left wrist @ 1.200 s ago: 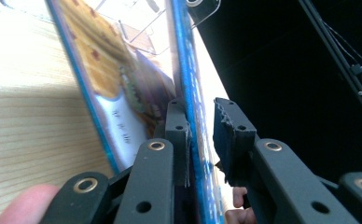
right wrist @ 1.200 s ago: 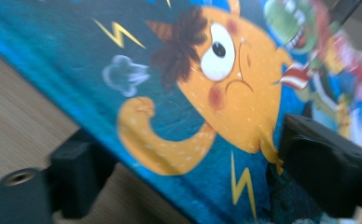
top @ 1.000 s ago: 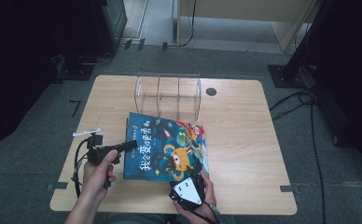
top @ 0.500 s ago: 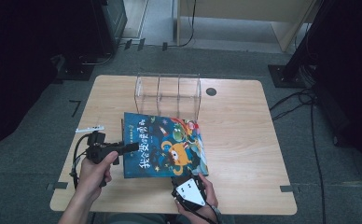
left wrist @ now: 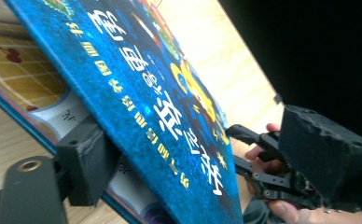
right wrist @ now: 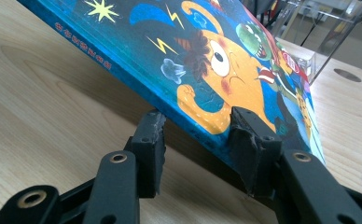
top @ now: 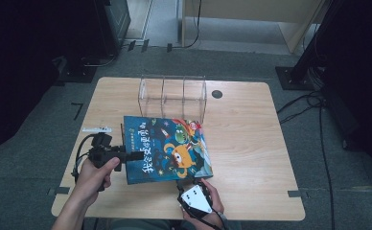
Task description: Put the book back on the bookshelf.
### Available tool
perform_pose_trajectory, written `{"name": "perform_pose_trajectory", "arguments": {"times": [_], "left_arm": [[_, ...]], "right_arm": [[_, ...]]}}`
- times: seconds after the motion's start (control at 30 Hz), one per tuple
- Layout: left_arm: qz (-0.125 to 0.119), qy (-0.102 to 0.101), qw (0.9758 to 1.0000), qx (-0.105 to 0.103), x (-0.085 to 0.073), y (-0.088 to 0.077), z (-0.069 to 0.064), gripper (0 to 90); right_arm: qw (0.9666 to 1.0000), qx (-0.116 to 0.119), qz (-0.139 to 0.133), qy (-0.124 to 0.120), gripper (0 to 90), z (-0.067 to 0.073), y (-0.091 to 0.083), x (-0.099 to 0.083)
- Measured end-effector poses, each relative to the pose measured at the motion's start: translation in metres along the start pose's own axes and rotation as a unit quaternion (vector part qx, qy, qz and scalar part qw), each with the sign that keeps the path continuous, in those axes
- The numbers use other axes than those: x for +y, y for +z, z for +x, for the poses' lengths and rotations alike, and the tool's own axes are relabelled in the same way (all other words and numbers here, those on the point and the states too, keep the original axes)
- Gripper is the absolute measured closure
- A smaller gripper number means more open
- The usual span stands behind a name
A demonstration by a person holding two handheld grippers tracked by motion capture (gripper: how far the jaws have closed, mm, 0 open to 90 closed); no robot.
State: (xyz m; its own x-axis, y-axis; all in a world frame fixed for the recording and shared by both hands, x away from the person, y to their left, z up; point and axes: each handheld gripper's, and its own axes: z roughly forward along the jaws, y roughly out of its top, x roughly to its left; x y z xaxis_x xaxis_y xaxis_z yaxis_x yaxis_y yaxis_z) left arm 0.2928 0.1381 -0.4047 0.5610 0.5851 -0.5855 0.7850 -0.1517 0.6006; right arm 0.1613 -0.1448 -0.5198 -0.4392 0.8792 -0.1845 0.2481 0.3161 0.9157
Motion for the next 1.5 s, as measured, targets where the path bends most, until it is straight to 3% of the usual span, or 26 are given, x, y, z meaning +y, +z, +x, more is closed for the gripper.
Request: {"name": "perform_pose_trajectory", "arguments": {"times": [0.1,0.2,0.27,0.33,0.57,0.73,0.9,0.93,1.0,1.1,1.13,1.17,1.2,1.27,1.3,1.37,1.4,1.43,1.47,1.5], "left_arm": [[0.005,0.009,0.9999,0.008,0.001,0.000,-0.002,13.7],[-0.006,-0.005,1.0000,-0.001,0.000,-0.005,0.002,22.1],[-0.004,-0.011,0.9999,-0.002,-0.001,-0.005,0.004,23.4],[0.003,-0.013,0.9999,-0.010,-0.003,-0.002,0.006,26.0],[0.004,-0.008,0.9999,-0.007,-0.008,0.004,0.008,32.9],[0.002,0.004,1.0000,-0.009,-0.009,0.002,0.004,35.9],[0.018,0.010,0.9997,0.010,-0.010,0.006,0.002,36.3],[0.042,0.019,0.9987,0.022,-0.011,0.011,0.001,34.4],[0.064,0.038,0.9961,0.049,-0.013,0.016,-0.001,31.5],[0.071,0.038,0.9954,0.051,-0.013,0.018,-0.001,28.8],[0.076,0.042,0.9946,0.058,-0.013,0.019,-0.001,28.8],[0.094,0.050,0.9912,0.079,-0.013,0.022,-0.004,24.5],[0.094,0.050,0.9912,0.079,-0.013,0.022,-0.004,21.4],[0.132,0.065,0.9820,0.118,-0.013,0.026,-0.007,17.5],[0.132,0.065,0.9820,0.118,-0.013,0.026,-0.007,15.1],[0.151,0.085,0.9725,0.156,-0.013,0.026,-0.011,14.3],[0.132,0.087,0.9776,0.139,-0.012,0.018,-0.011,14.3],[0.132,0.087,0.9776,0.139,-0.012,0.018,-0.011,14.3],[0.102,0.067,0.9867,0.108,-0.010,0.009,-0.007,14.3],[0.095,0.063,0.9865,0.117,-0.010,0.008,-0.005,14.3]], "right_arm": [[1.0000,0.000,0.000,-0.002,56.5,0.000,0.000,0.000],[1.0000,0.000,-0.003,0.003,55.2,-0.001,0.001,0.000],[0.9999,0.002,0.003,0.016,47.2,-0.003,0.003,0.001],[0.9992,0.019,-0.001,0.036,38.0,-0.007,0.006,0.002],[0.9999,0.000,0.013,0.005,27.0,0.003,0.015,0.007],[0.9997,-0.002,0.023,0.001,20.8,0.007,0.020,0.009],[0.9998,-0.007,0.020,0.006,17.6,0.009,0.021,0.011],[0.9997,-0.008,0.022,0.006,15.4,0.011,0.022,0.011],[0.9997,-0.008,0.023,0.008,14.9,0.012,0.023,0.012],[0.9994,-0.001,0.026,0.022,14.2,0.009,0.023,0.012],[0.9994,-0.003,0.029,0.020,14.2,0.009,0.023,0.012],[0.9995,-0.004,0.027,0.018,14.2,0.010,0.022,0.012],[0.9995,-0.004,0.027,0.018,14.2,0.010,0.022,0.012],[0.9997,-0.005,0.023,0.012,14.2,0.011,0.021,0.011],[0.9997,-0.008,0.022,0.010,14.2,0.012,0.021,0.011],[0.9997,-0.006,0.020,0.016,14.3,0.011,0.021,0.011],[0.9992,0.000,0.022,0.032,13.8,0.007,0.021,0.011],[0.9993,-0.002,0.023,0.030,13.8,0.008,0.021,0.011],[0.9995,-0.003,0.025,0.021,13.8,0.009,0.021,0.011],[0.9995,-0.008,0.028,0.010,13.8,0.012,0.022,0.011]]}}
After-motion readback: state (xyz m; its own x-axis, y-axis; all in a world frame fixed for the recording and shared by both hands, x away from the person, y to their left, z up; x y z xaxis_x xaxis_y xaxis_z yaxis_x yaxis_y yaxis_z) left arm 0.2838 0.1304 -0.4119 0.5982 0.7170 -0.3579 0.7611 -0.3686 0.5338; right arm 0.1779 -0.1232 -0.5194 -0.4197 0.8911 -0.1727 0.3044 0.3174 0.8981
